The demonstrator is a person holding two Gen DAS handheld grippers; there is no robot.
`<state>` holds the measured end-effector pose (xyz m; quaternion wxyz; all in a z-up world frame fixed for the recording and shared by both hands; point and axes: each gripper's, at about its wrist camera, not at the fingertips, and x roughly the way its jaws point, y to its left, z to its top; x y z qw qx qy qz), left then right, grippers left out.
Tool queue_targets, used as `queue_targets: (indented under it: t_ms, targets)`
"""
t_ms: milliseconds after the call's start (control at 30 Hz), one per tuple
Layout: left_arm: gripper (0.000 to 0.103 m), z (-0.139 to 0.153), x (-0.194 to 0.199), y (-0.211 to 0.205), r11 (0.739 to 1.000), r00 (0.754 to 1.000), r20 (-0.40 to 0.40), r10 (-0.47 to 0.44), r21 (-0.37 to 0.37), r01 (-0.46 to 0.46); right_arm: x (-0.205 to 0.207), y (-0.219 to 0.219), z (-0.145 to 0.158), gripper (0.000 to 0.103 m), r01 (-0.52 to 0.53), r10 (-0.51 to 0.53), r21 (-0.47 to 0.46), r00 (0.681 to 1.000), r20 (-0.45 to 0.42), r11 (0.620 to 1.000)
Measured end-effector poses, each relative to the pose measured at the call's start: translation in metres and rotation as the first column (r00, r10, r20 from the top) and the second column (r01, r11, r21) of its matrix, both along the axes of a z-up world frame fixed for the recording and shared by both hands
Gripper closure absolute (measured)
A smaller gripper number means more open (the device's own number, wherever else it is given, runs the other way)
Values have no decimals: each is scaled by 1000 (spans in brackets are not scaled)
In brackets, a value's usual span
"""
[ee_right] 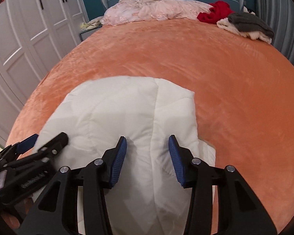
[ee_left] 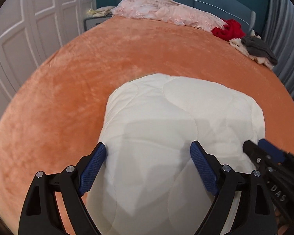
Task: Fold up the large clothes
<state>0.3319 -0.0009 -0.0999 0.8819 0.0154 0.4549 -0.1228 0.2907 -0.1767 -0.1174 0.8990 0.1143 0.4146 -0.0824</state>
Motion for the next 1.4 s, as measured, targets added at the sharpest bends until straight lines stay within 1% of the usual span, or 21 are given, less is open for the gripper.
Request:
queue_targets:
  t_ms: [33,133,267,367,633,800,967,1100,1167,1233,1267,1333,1400]
  targets:
    - [14,-5,2,-1,1000,1000,2,6,-7,-6,2,-3,-9,58,7,-7,13,1000,0,1000]
    - [11,-16,3,-6,1000,999,29,12,5,-12,3,-7,-21,57,16,-16,37,1000,4,999]
    - [9,-26,5,-8,1000,999,43,17,-1,-17,7,-5,-30,55,14,-14,19,1000,19,1000]
    - [9,-30,7,-9,1000,999,47,14,-5,-13,7,-7,-36,55,16,-17,29,999,32,999]
    - [8,-35,9,-9,1000,999,52,14,-5,-14,6,-2,-41,55,24,-24,4,998,58,1000]
    - [8,-39,9,-11,1000,997,69,18,-2,-18,6,-1,-43,55,28,-27,-8,997,71,1000]
    - [8,-41,9,-12,1000,997,69,19,6,-20,7,0,-44,55,28,-27,-14,997,68,1000]
    - [8,-39,8,-12,999,998,64,22,22,-23,6,-1,-39,54,21,-21,-15,999,44,1000]
    - [7,-34,6,-9,999,998,54,19,25,-21,0,-1,-27,54,8,-8,-9,1000,22,1000]
    - [7,-24,1,-4,999,999,35,11,33,-12,-16,-1,-13,54,-2,1,19,1000,24,1000]
    - [7,-20,-4,-2,999,1000,28,8,36,-9,-29,-1,-6,54,-11,11,30,1000,27,999]
    - [8,-10,-21,6,1000,1000,24,1,31,-2,-57,3,4,54,-34,34,20,999,12,999]
    - [8,-5,-39,12,1000,1000,15,-4,20,4,-79,6,4,54,-50,50,17,999,-11,999]
